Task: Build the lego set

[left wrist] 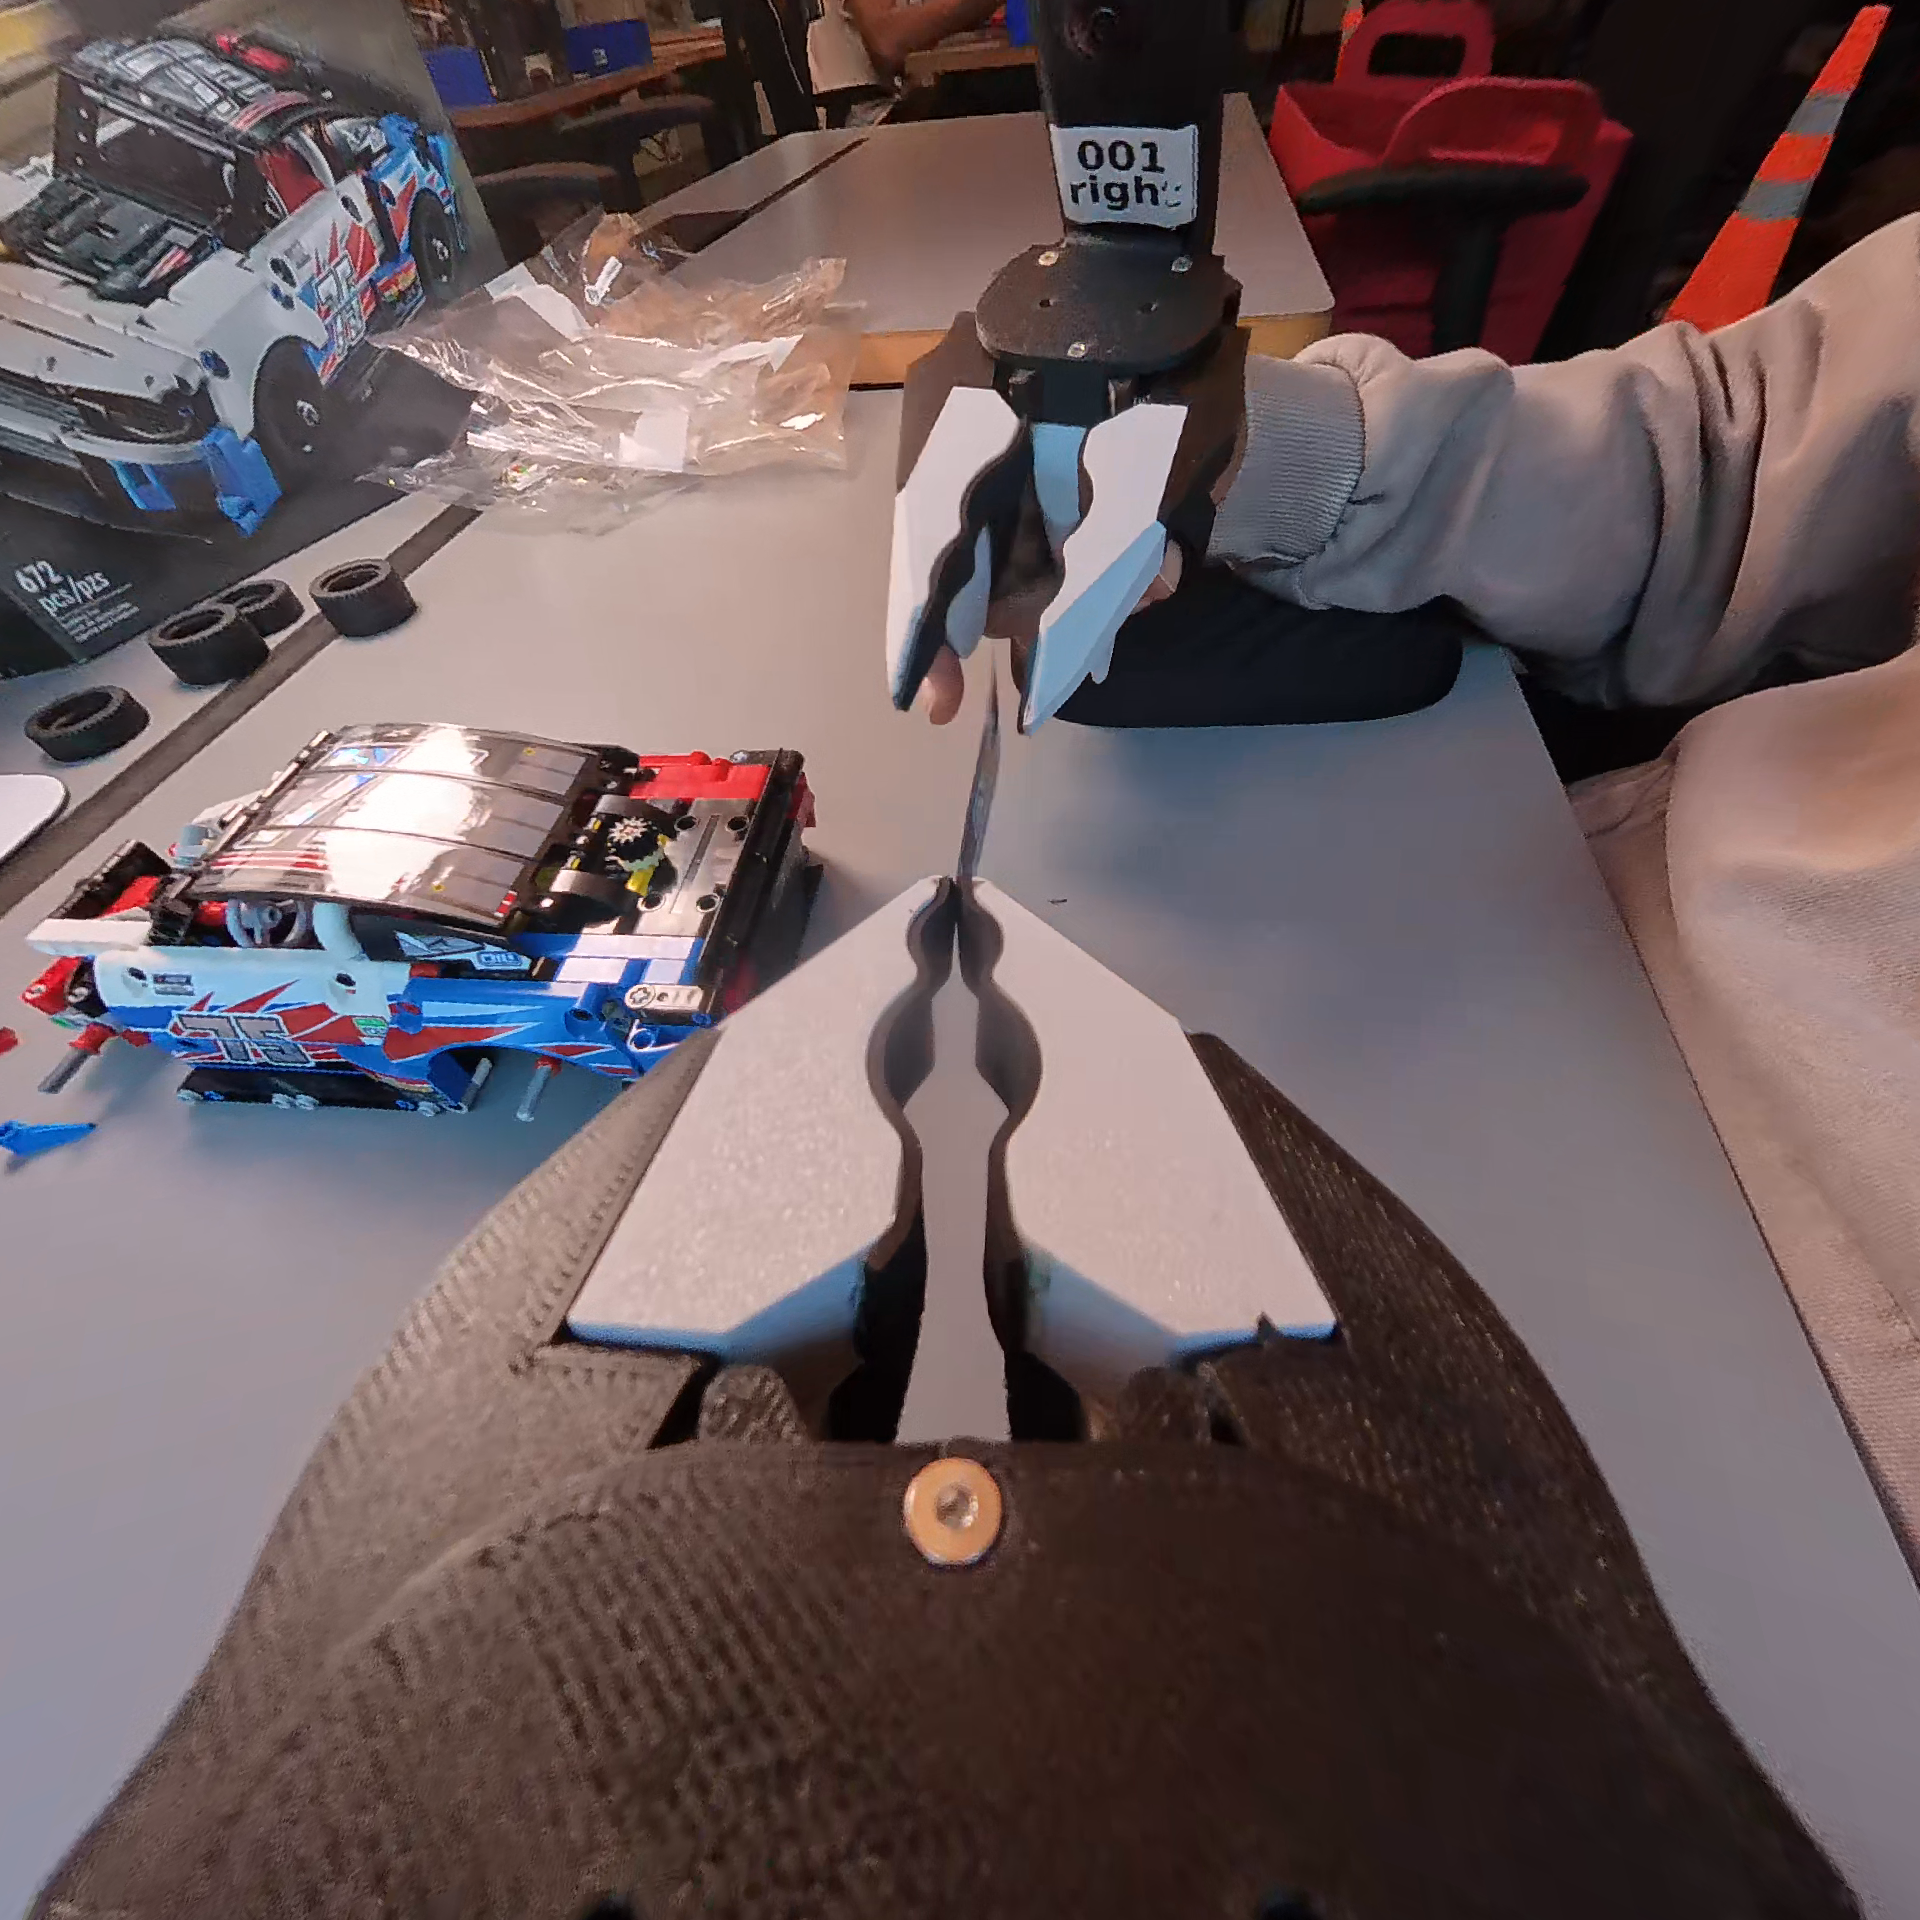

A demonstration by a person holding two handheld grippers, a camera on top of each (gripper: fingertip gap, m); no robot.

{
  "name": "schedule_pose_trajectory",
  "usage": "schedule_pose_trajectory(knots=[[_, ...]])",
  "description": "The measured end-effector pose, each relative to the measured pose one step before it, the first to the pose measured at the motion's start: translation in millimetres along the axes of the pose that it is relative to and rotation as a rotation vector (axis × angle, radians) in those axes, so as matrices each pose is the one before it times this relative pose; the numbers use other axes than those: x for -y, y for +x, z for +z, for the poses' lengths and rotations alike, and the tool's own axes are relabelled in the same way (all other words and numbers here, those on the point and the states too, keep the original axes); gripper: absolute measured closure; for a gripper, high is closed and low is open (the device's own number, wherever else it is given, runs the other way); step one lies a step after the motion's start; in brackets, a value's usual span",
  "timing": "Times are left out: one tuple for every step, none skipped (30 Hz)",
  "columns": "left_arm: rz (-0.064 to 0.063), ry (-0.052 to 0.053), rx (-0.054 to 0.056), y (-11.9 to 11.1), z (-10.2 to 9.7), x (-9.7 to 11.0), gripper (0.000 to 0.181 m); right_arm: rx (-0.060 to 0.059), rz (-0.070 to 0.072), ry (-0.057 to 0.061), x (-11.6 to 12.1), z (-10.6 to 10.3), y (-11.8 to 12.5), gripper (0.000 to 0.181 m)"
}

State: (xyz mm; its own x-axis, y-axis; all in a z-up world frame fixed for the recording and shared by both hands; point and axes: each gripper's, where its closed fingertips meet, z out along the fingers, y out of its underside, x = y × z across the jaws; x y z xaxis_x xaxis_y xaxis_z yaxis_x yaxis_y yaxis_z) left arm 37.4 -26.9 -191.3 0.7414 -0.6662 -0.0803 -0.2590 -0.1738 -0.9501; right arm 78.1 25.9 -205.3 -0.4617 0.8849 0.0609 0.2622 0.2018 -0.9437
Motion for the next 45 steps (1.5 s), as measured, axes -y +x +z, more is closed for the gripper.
schedule_pose_trajectory(knots=[[0.0222, -0.0028, 0.0042, 0.66, -1.41, 1.06, 0.181, -0.0145, -0.0041, -0.0100, -2.44, -1.95, 3.87, 0.149], [0.0178, -0.0034, 0.0040, 0.46, -1.04, 0.69, 0.181, -0.0064, 0.0015, 0.0033, -0.79, -1.76, 2.41, 0.147], [0.0133, -0.0029, 0.0046, 0.32, -0.43, 0.41, 0.181, 0.0106, 0.0075, 0.0121, 0.94, -1.31, -0.35, 0.147], [0.0093, -0.0078, 0.0006, 0.87, 0.08, -0.33, 0.181, 0.0261, 0.0024, 0.0149, 2.07, -0.91, -3.57, 0.148], [0.0105, -0.0115, -0.0005, 1.27, 0.75, -1.20, 0.181, 0.0244, -0.0050, 0.0186, 3.06, -0.46, -4.29, 0.150], [0.0090, -0.0085, -0.0024, 1.66, 1.20, -1.19, 0.181, 0.0147, -0.0080, 0.0126, 2.33, 0.11, -2.93, 0.151], [0.0051, -0.0075, -0.0069, 2.10, 1.45, -1.26, 0.181, 0.0032, -0.0064, -0.0013, 0.36, 0.52, -0.82, 0.151], [0.0057, -0.0101, -0.0070, 1.88, 1.73, -2.00, 0.181, -0.0056, -0.0053, -0.0084, -1.16, 0.81, 1.01, 0.152], [0.0060, -0.0096, -0.0057, 1.60, 1.76, -2.03, 0.181, -0.0019, -0.0056, -0.0091, -1.68, 0.75, 0.52, 0.152], [0.0043, -0.0085, -0.0093, 1.94, 1.73, -1.94, 0.181, 0.0042, -0.0029, -0.0073, -1.50, 0.62, -0.46, 0.151], [0.0022, -0.0083, -0.0090, 1.85, 1.57, -1.78, 0.181, 0.0082, -0.0015, -0.0048, -0.93, 0.46, -1.24, 0.152], [0.0016, -0.0050, -0.0061, 1.37, 1.42, -1.27, 0.181, 0.0104, -0.0046, -0.0040, -0.64, 0.27, -1.79, 0.152], [0.0003, -0.0053, -0.0055, 1.16, 1.36, -1.35, 0.181, 0.0147, -0.0066, -0.0040, -0.53, 0.19, -2.73, 0.153], [-0.0003, -0.0065, -0.0063, 1.14, 1.07, -1.41, 0.181, 0.0163, -0.0063, -0.0048, -0.64, 0.11, -3.09, 0.156], [0.0005, -0.0039, -0.0049, 0.80, 1.03, -1.06, 0.181, 0.0095, -0.0046, -0.0056, -0.88, 0.37, -1.89, 0.157], [0.0003, -0.0037, -0.0025, 0.40, 0.86, -1.11, 0.181, 0.0065, -0.0030, -0.0093, -1.45, 0.55, -1.44, 0.159], [-0.0009, -0.0035, -0.0034, 0.42, 0.62, -0.90, 0.181, 0.0074, -0.0021, -0.0095, -1.54, 0.71, -1.30, 0.161], [-0.0020, -0.0015, -0.0022, 0.05, 0.52, -0.77, 0.181, 0.0053, -0.0029, -0.0079, -1.24, 0.66, -1.26, 0.163], [-0.0026, -0.0008, -0.0027, 0.15, 0.40, -0.64, 0.181, -0.0021, -0.0030, -0.0042, -0.67, 0.50, 0.00, 0.164], [-0.0001, -0.0042, -0.0011, -0.04, 0.22, -1.05, 0.181, -0.0092, 0.0009, -0.0015, -0.14, 0.12, 1.40, 0.164], [0.0014, -0.0046, -0.0002, -0.12, 0.23, -1.17, 0.181, -0.0054, 0.0036, 0.0008, 0.12, -0.06, 1.17, 0.164], [-0.0013, -0.0010, -0.0028, 0.26, 0.23, -0.48, 0.181, -0.0033, 0.0028, 0.0023, 0.27, -0.40, 0.89, 0.164], [-0.0018, 0.0004, -0.0030, 0.44, 0.12, -0.14, 0.181, -0.0060, 0.0010, -0.0005, -0.29, -0.25, 1.17, 0.164], [0.0004, -0.0009, -0.0030, 0.48, 0.21, -0.21, 0.181, -0.0025, 0.0006, -0.0029, -0.64, 0.09, 0.54, 0.163], [0.0011, 0.0006, -0.0040, 0.72, 0.19, -0.03, 0.181, -0.0039, 0.0021, -0.0061, -1.01, 0.63, 0.75, 0.162], [0.0003, 0.0008, -0.0041, 0.76, 0.24, 0.23, 0.181, -0.0082, 0.0020, -0.0119, -1.74, 0.99, 1.48, 0.160], [-0.0002, 0.0007, -0.0026, 0.59, 0.28, 0.13, 0.181, 0.0021, -0.0008, -0.0112, -1.64, 1.13, -0.23, 0.160], [0.0001, 0.0012, -0.0027, 0.44, 0.14, 0.20, 0.181, 0.0054, -0.0026, -0.0068, -0.97, 0.94, -0.95, 0.160], [-0.0008, 0.0004, -0.0014, 0.20, 0.14, -0.01, 0.181, 0.0039, -0.0027, -0.0053, -0.71, 0.61, -0.85, 0.160], [-0.0020, -0.0008, 0.0003, -0.18, 0.12, -0.18, 0.181, 0.0063, -0.0027, -0.0019, -0.30, 0.19, -1.11, 0.161], [-0.0025, 0.0020, -0.0009, 0.04, -0.11, 0.12, 0.181, 0.0061, -0.0036, 0.0005, 0.13, 0.05, -1.18, 0.163], [-0.0027, 0.0024, -0.0012, -0.05, -0.09, 0.15, 0.181, 0.0049, -0.0034, 0.0002, -0.06, -0.06, -1.01, 0.166], [-0.0018, 0.0004, 0.0004, -0.26, -0.16, -0.08, 0.181, 0.0035, -0.0033, -0.0010, -0.15, 0.06, -0.79, 0.169], [-0.0009, 0.0001, 0.0004, -0.34, -0.06, -0.07, 0.181, 0.0021, -0.0028, -0.0017, -0.21, 0.09, -0.57, 0.171], [-0.0017, 0.0005, -0.0009, 0.01, -0.01, -0.22, 0.181, 0.0002, -0.0016, -0.0014, -0.17, 0.14, -0.25, 0.174], [-0.0025, 0.0012, -0.0011, -0.08, -0.04, 0.05, 0.181, 0.0020, -0.0024, -0.0001, 0.02, -0.01, -0.47, 0.176], [-0.0016, 0.0010, -0.0015, 0.13, 0.05, -0.01, 0.181, 0.0003, -0.0021, 0.0004, 0.06, -0.05, -0.32, 0.178], [-0.0013, 0.0010, -0.0005, -0.03, -0.12, 0.02, 0.181, -0.0012, -0.0015, -0.0002, 0.01, 0.01, 0.06, 0.179], [-0.0010, 0.0013, 0.0007, -0.18, -0.08, 0.19, 0.181, -0.0007, -0.0013, -0.0006, -0.05, -0.04, -0.17, 0.181], [-0.0019, 0.0027, 0.0001, -0.11, -0.26, 0.47, 0.181, 0.0014, -0.0021, 0.0000, 0.04, 0.00, -0.41, 0.181], [-0.0016, 0.0012, 0.0009, -0.30, -0.25, 0.20, 0.181, 0.0003, -0.0017, 0.0001, 0.06, 0.01, -0.28, 0.181], [-0.0013, 0.0004, 0.0015, -0.45, -0.13, -0.17, 0.181, 0.0016, -0.0010, 0.0000, 0.09, -0.09, -0.42, 0.181], [-0.0018, -0.0002, 0.0022, -0.59, -0.10, -0.24, 0.181, 0.0017, -0.0002, -0.0007, -0.06, 0.00, -0.30, 0.181], [-0.0030, -0.0013, 0.0024, -0.72, -0.03, -0.57, 0.181, -0.0001, 0.0001, -0.0001, 0.07, -0.05, 0.01, 0.181], [-0.0049, -0.0004, 0.0035, -1.16, -0.09, -0.54, 0.181, -0.0009, 0.0021, 0.0001, 0.04, -0.14, 0.15, 0.181]])
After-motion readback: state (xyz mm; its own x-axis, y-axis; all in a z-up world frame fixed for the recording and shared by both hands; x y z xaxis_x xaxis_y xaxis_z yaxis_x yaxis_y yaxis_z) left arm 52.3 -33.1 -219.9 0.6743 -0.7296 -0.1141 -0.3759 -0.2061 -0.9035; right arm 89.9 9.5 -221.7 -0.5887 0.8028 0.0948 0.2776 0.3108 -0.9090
